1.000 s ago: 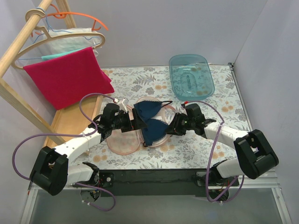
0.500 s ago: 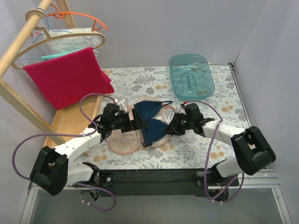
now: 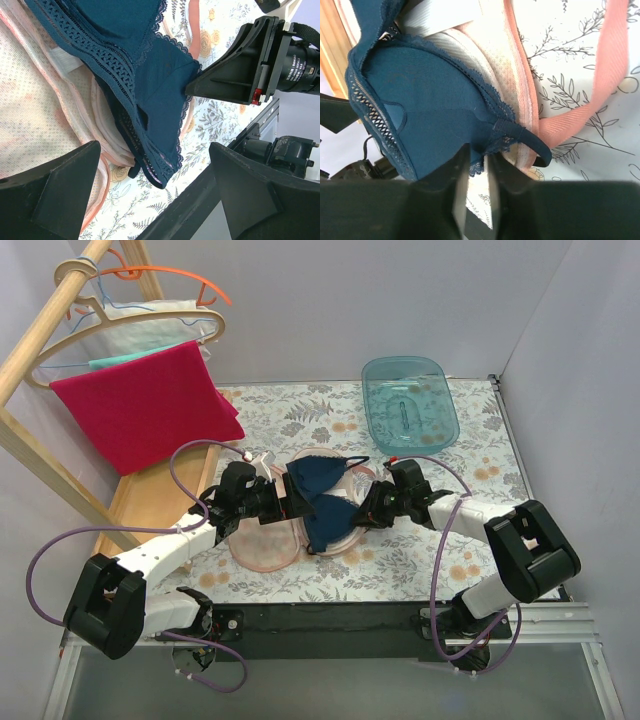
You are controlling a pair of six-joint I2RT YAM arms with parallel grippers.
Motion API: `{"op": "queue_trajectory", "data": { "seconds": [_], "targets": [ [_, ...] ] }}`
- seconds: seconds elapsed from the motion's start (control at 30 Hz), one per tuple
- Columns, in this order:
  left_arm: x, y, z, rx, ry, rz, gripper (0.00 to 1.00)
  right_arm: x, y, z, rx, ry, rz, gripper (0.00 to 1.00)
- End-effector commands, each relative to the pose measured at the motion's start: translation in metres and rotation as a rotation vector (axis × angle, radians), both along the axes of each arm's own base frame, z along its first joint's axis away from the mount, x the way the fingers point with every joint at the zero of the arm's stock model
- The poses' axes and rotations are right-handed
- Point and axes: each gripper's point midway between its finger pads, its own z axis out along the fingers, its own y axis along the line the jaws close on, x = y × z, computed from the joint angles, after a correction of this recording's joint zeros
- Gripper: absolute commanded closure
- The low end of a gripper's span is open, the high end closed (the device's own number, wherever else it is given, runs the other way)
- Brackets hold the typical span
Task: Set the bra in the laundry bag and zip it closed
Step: Adjust the bra in the laundry bag.
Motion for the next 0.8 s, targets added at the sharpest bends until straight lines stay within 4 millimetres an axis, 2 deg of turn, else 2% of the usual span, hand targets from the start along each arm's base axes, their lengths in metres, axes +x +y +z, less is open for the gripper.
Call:
{"op": "queue_trajectory", "data": {
  "seconds": [0.0, 0.03, 0.13, 0.27, 0.4, 0.57, 0.77],
  "targets": [
    [0.003, -0.002, 0.015, -0.016, -0.039, -0.002, 0.09, 0.015, 0.014, 0.020, 0.055, -0.071, 0.028, 0.79],
    [0.004, -0.002, 0.014, -0.014, -0.042, -0.002, 0.09, 0.015, 0.015, 0.021, 0.060, -0.074, 0.032, 0.89],
    [0.004, -0.002, 0.014, -0.013, -0.041, -0.001, 0.09, 0.012, 0.016, 0.030, 0.083, -0.079, 0.038, 0.98],
    [0.002, -0.001, 0.013, -0.011, -0.037, -0.002, 0.09, 0.002, 0.014, 0.039, 0.112, -0.062, 0.032, 0.99],
    [0.000, -0.001, 0.012, -0.013, -0.030, 0.001, 0.09, -0.009, 0.008, 0.039, 0.093, -0.038, 0.024, 0.99],
    [0.001, -0.002, 0.012, -0.015, -0.025, 0.000, 0.09, -0.018, 0.000, 0.028, 0.056, -0.002, 0.020, 0.99],
    [0.003, -0.003, 0.015, -0.014, -0.025, -0.004, 0.09, -0.024, 0.004, 0.014, 0.052, 0.043, 0.043, 0.99]
  ]
}}
